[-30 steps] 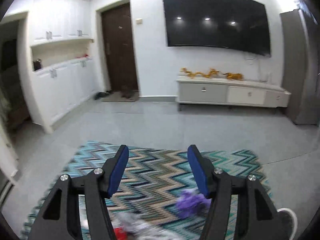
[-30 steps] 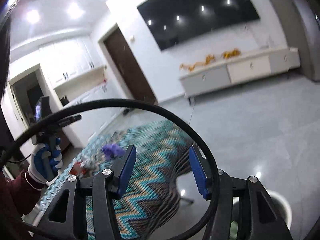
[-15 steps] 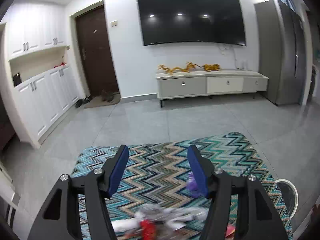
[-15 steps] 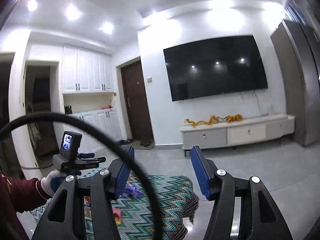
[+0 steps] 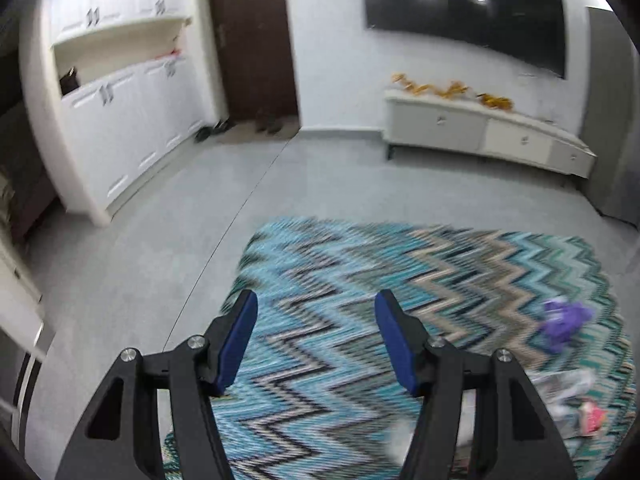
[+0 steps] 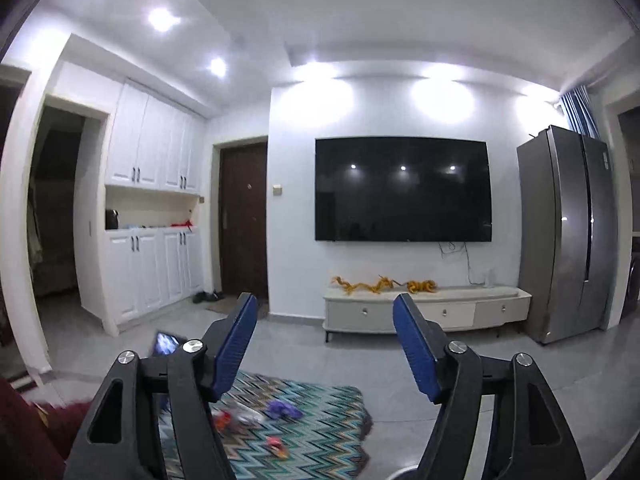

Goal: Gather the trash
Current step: 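Carry the pink wrapper over the rug with the right tool, then grasp the red snack bag with the left tool while the right tool holds the pink wrapper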

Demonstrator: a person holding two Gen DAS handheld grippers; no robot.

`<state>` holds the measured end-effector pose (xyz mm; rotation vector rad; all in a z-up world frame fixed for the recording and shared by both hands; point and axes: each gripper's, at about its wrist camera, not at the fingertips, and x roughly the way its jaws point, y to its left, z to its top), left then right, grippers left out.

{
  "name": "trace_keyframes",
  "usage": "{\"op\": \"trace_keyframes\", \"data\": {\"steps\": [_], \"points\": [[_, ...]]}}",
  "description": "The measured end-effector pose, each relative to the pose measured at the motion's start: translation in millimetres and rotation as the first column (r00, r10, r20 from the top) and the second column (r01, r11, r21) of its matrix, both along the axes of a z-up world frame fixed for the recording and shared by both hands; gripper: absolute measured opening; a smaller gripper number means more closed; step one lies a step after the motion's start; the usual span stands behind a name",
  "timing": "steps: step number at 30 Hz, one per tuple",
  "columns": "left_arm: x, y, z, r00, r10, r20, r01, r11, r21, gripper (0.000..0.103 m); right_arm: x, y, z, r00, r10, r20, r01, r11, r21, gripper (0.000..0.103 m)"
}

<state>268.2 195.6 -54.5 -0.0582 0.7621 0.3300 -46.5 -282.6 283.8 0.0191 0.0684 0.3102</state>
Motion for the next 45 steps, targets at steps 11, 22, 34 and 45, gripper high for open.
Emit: {"op": "trace_keyframes", "data": {"steps": [11,22,34,45], "points": [[-62.2,27.7,-3.7,0.998,-0.032,0.047,0.034,0.998,-0.048,0.059,10.7,75.3,-34.9,0.989,0.115,-0.089,-0.112,0.993,0.044,0.073],[-145.8,-9.2,32.6,0.987,-0.067,0.144,0.074,0.996,-0.043,0.059,71.2,66.4,-138.1,0.936,0.161,-0.312,-0.145,0.987,0.074,0.073],[-153.9,-93.9,-9.4,0.949,-0.313,0.027,0.314,0.939,-0.139,0.059,125.6,70.6,-269.2,0.806,0.162,-0.57,-0.156,0.986,0.059,0.072],[-90.9,-125.4,-41.0,0.9,-0.435,0.007,0.427,0.881,-0.205,0.043,236.2,126.0,-353.9,0.662,0.208,-0.72,-0.248,0.967,0.051,0.071]]}}
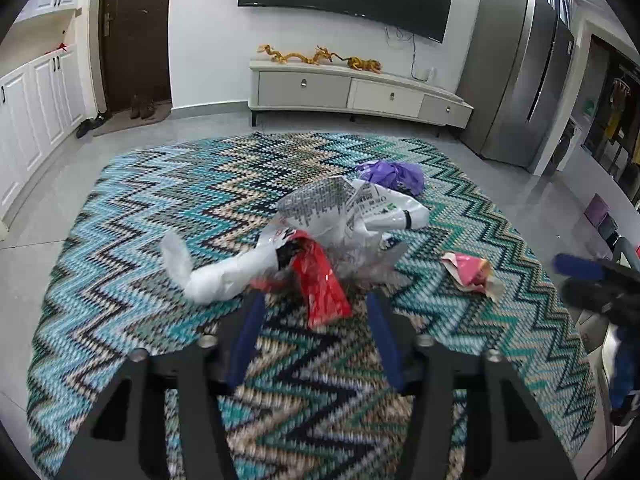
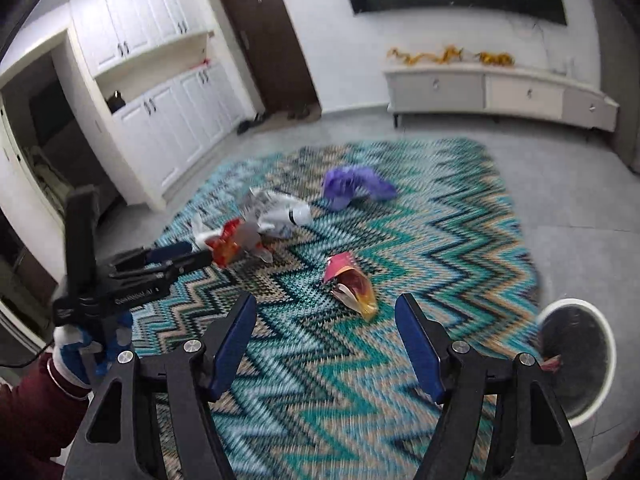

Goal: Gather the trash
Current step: 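Grasp the red snack bag with the left tool while the right tool holds the pink wrapper, then carry the red bag and pink wrapper to the bin and open both tools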

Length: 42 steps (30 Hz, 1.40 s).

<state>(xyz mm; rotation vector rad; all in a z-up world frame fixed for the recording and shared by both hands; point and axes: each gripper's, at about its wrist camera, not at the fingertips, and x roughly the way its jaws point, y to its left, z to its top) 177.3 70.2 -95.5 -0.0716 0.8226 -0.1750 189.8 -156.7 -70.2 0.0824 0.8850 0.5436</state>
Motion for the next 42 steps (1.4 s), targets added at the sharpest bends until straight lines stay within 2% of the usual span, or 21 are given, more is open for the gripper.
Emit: {"op": "trace_keyframes", "data": {"steps": [4,6,9,10,11,13,17,24,28,32,37,42], "points": [[14.0,-0.1,-11.8,0.999,-0.015,-0.033,0.015,1.0,-0.003,0.029,26.6,24.7,-23.1,0.999,0.026,-0.021,-0.027,0.998,-0.056,0.071],[15.9,1.8,-16.1,0.998,-0.025,-0.049,0.024,1.0,-0.018,0.014,36.5,31.3,-33.8,0.999,0.022,-0.032,-0.024,0.997,-0.076,0.068],[10.6,4.8,-16.1,0.998,-0.037,-0.051,0.035,0.998,-0.047,0.008,47.0,33.1,-46.9,0.998,-0.016,-0.057,0.009,0.993,-0.114,0.053],[7.9,5.7,-15.1,0.998,-0.041,-0.05,0.039,0.998,-0.053,0.008,49.4,31.0,-50.3,0.997,-0.034,-0.072,0.025,0.993,-0.116,0.044],[3.4,6.6,-13.2,0.998,-0.046,-0.047,0.043,0.998,-0.055,0.007,51.9,28.4,-54.0,0.995,-0.049,-0.086,0.04,0.993,-0.11,0.04],[-6.7,8.5,-8.1,0.998,-0.05,-0.035,0.048,0.997,-0.053,0.005,51.1,24.5,-54.6,0.994,-0.06,-0.095,0.052,0.995,-0.086,0.036],[-30.5,14.9,4.8,0.998,-0.065,-0.005,0.064,0.995,-0.073,0.004,34.6,21.5,-41.5,0.993,-0.077,-0.087,0.072,0.996,-0.054,0.035],[-76.6,28.3,28.0,0.995,-0.06,0.081,0.069,0.991,-0.116,0.004,-21.1,26.5,-7.9,0.995,-0.086,-0.05,0.084,0.996,-0.039,0.035],[-101.4,38.7,44.6,0.989,-0.044,0.144,0.065,0.988,-0.141,0.003,-54.4,32.4,16.1,0.998,-0.07,-0.006,0.07,0.996,-0.063,0.035],[-116.1,46.3,64.0,0.983,-0.02,0.184,0.051,0.984,-0.17,0.003,-79.6,27.0,40.7,0.997,-0.065,0.045,0.067,0.997,-0.039,0.035],[-119.8,34.4,90.0,0.975,-0.027,0.221,0.061,0.987,-0.149,0.003,-92.9,-0.3,63.2,0.991,-0.094,0.099,0.092,0.995,0.03,0.035],[-102.5,-4.8,109.4,0.969,-0.085,0.233,0.117,0.985,-0.127,0.003,-91.6,-55.7,74.6,0.974,-0.184,0.131,0.173,0.981,0.091,0.035]]}}
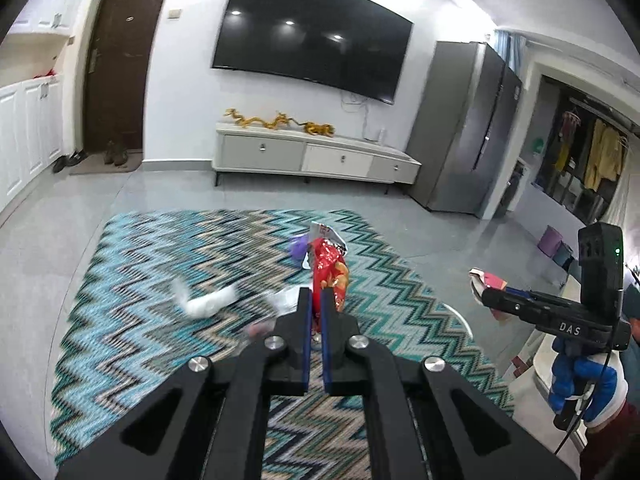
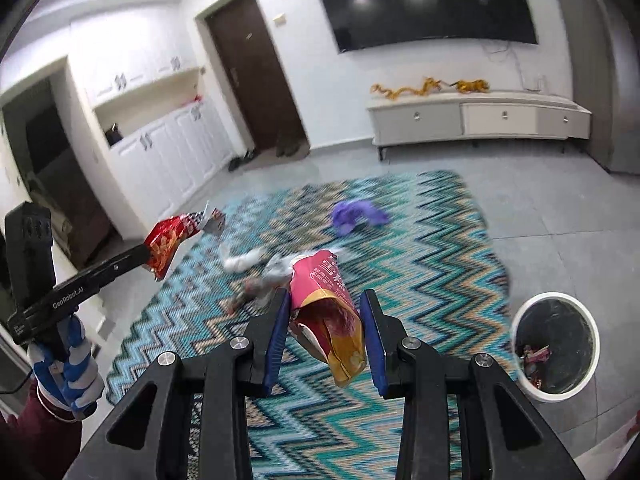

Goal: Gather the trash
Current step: 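Carry the red bag and pink wrapper to the bin and open both tools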

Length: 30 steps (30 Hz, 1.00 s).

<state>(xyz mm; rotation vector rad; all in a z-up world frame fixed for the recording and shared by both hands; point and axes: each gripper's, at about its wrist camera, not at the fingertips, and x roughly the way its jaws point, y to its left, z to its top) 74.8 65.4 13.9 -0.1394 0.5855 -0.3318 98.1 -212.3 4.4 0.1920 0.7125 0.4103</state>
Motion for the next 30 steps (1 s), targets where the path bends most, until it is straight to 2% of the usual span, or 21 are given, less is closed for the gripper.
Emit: {"op": "trace_keyframes", "data": {"steps": [4,8,12,17,22,23,25,27,30], "points": [[29.6,-56.1,5.7,0.997,-0.08,-0.011,0.08,0.997,0.012,0.003,9.6,-56.0,-3.2,0.996,-0.093,0.004,0.093,0.996,0.017,0.035],[70.7,-138.0,-2.1,0.981,-0.187,-0.044,0.189,0.981,0.037,0.003,23.9,-122.8,-15.8,0.979,-0.206,-0.008,0.206,0.978,0.017,0.035],[114.7,-227.7,-25.1,0.952,-0.287,-0.102,0.293,0.955,0.049,0.003,47.4,-196.8,-47.4,0.942,-0.329,-0.066,0.332,0.943,0.037,0.035],[163.6,-328.1,-69.5,0.903,-0.375,-0.212,0.391,0.92,0.04,0.004,80.4,-257.6,-98.7,0.894,-0.42,-0.155,0.431,0.902,0.039,0.036],[195.2,-388.1,-111.8,0.849,-0.424,-0.314,0.449,0.893,0.007,0.005,112.1,-293.2,-156.8,0.836,-0.49,-0.246,0.507,0.862,0.008,0.041],[202.9,-398.7,-121.9,0.83,-0.436,-0.348,0.461,0.887,-0.013,0.005,116.4,-296.9,-166.0,0.827,-0.5,-0.257,0.517,0.856,0.002,0.042],[212.8,-412.3,-136.3,0.807,-0.444,-0.389,0.468,0.883,-0.037,0.005,123.6,-303.5,-182.4,0.812,-0.514,-0.278,0.534,0.846,-0.004,0.043],[220.3,-423.2,-148.0,0.794,-0.444,-0.415,0.471,0.881,-0.04,0.006,127.8,-306.8,-192.3,0.796,-0.533,-0.287,0.549,0.836,-0.03,0.048],[223.0,-424.2,-157.1,0.786,-0.438,-0.436,0.465,0.884,-0.049,0.006,126.6,-308.2,-197.7,0.784,-0.549,-0.29,0.563,0.825,-0.038,0.049]]}}
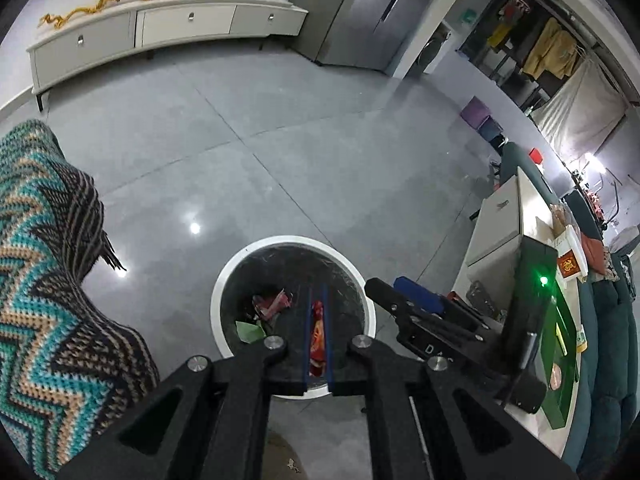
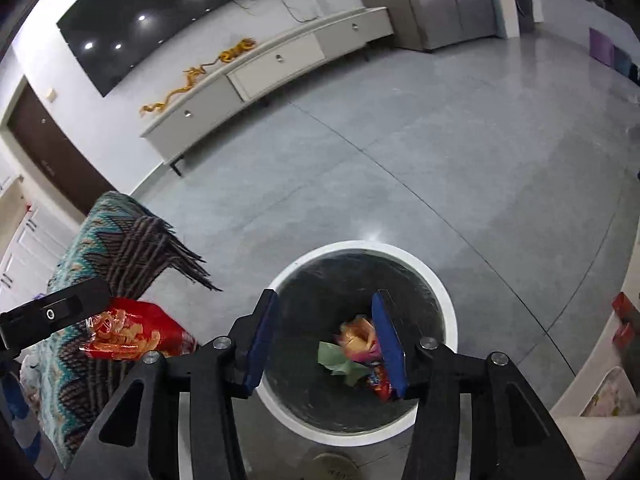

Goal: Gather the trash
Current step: 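Carry the red bag and pink wrapper to the bin and open both tools, then move both tools back over the rug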

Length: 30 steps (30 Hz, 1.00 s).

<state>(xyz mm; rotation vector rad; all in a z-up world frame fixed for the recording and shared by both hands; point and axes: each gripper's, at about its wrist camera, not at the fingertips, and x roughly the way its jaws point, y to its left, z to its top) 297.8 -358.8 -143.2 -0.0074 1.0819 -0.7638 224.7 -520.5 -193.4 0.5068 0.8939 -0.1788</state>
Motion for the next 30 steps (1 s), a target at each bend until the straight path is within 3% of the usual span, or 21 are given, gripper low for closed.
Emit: {"op": "trace_keyframes", "data": {"steps": [6,17,22,28,29,30], "points": [[-9.9,16.2,15.0,1.0,0.018,0.019,-0.018,1.0,-0.016,0.006,-12.6,10.4,19.8,1.0,-0.006,0.018,0.006,0.999,-0.037,0.052],[-52.4,54.7,70.6,0.991,0.075,0.109,-0.07,0.996,-0.049,0.006,-84.2,43.5,110.0,0.99,0.016,0.139,-0.002,0.995,-0.097,0.053],[-79.4,99.1,113.8,0.968,0.154,0.198,-0.14,0.987,-0.085,0.006,-104.1,75.3,165.9,0.969,0.07,0.238,-0.04,0.991,-0.129,0.056],[-119.3,175.5,153.0,0.924,0.241,0.298,-0.218,0.97,-0.107,0.006,-123.8,132.5,229.1,0.922,0.173,0.347,-0.12,0.978,-0.171,0.06],[-122.8,189.2,156.3,0.919,0.252,0.305,-0.229,0.967,-0.11,0.008,-125.6,141.9,235.7,0.915,0.191,0.355,-0.135,0.975,-0.176,0.06],[-127.7,201.0,158.6,0.912,0.265,0.312,-0.241,0.964,-0.114,0.02,-127.3,155.2,243.9,0.907,0.215,0.363,-0.156,0.97,-0.186,0.061]]}}
